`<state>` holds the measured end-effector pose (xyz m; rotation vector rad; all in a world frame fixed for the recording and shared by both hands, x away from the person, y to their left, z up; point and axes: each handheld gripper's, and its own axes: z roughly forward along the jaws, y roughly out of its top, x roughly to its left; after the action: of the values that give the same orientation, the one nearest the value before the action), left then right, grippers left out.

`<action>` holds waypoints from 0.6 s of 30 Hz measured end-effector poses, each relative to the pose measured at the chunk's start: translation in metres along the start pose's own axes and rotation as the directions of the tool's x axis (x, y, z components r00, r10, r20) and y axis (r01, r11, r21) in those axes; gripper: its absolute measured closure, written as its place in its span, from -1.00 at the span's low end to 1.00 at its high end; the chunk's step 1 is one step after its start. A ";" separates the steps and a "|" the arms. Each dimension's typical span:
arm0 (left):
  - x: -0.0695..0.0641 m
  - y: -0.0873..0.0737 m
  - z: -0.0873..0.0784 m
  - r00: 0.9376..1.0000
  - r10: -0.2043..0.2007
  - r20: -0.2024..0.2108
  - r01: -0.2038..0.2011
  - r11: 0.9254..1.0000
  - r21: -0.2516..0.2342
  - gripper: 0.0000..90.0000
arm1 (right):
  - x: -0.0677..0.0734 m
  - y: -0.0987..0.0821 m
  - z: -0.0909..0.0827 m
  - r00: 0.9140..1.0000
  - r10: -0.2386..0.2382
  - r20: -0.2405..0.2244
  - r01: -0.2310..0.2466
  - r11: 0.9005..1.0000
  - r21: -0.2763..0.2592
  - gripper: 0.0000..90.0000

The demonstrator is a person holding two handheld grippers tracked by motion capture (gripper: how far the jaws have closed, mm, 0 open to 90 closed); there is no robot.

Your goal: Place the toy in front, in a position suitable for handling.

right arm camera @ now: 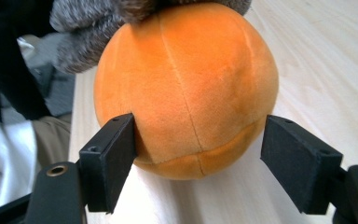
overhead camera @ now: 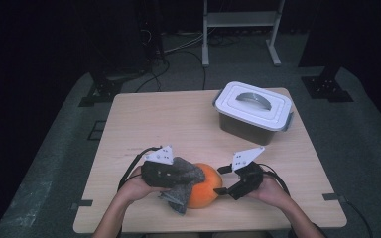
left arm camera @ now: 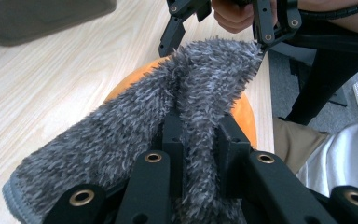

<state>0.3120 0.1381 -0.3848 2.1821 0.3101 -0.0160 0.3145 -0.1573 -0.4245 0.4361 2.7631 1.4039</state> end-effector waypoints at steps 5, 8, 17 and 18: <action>0.001 -0.001 -0.001 1.000 -0.001 -0.004 0.001 1.000 -0.005 0.70 | -0.002 0.000 0.000 0.999 0.007 -0.045 -0.008 1.000 -0.008 -0.16; -0.001 0.004 -0.002 1.000 0.006 0.003 -0.006 1.000 -0.013 0.70 | 0.006 0.004 -0.003 0.999 -0.051 -0.015 0.051 0.999 -0.001 0.20; -0.015 0.038 -0.002 0.996 0.086 0.020 -0.085 0.996 -0.026 0.70 | 0.025 0.023 -0.007 0.987 -0.159 0.033 0.159 0.987 -0.015 0.31; -0.016 0.038 0.000 0.996 0.086 0.018 -0.086 0.996 -0.018 0.70 | 0.027 0.023 -0.007 0.986 -0.163 0.032 0.164 0.986 -0.012 0.31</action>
<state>0.3054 0.1136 -0.3522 2.1752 0.2053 0.0146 0.2937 -0.1427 -0.3989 0.2218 2.6916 1.3674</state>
